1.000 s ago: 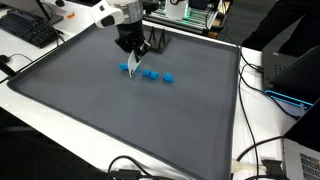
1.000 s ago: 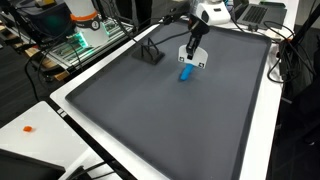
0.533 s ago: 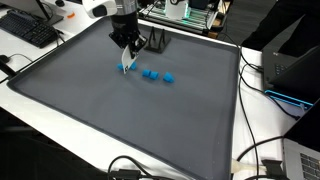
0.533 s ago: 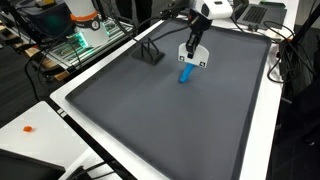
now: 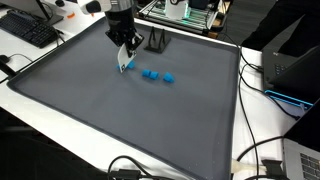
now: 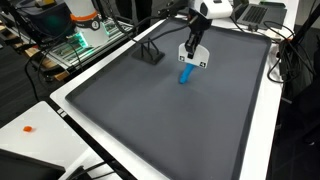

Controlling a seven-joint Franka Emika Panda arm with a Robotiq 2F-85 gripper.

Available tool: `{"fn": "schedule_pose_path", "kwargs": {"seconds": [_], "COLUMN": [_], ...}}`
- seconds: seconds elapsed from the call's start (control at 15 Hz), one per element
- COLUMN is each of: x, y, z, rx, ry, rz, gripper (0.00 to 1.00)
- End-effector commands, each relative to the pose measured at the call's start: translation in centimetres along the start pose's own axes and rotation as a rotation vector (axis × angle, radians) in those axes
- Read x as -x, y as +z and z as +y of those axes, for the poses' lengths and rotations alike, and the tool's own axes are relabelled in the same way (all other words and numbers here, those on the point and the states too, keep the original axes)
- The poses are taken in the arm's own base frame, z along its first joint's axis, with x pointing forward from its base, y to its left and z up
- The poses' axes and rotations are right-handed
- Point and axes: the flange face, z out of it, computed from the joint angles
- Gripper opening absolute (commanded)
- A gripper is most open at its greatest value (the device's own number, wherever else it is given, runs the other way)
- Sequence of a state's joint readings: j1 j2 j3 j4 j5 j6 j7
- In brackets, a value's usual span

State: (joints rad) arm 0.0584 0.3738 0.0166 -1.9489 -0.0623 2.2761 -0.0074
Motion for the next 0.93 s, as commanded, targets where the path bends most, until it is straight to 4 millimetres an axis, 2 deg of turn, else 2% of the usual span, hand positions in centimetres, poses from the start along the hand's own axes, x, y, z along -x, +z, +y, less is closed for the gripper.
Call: {"fn": "schedule_pose_path", "kwargs": {"seconds": [0.0, 0.4, 0.87], "x": [0.6, 0.6, 0.4], "y": [-1.1, -2.7, -1.3], "z": [0.5, 0.4, 0.8], "rx": [-0.040, -0.050, -0.034], "ry": [0.006, -0.003, -0.001], "rz": [0.007, 0.021, 0.008], "gripper": [0.01, 0.01, 0.01]}}
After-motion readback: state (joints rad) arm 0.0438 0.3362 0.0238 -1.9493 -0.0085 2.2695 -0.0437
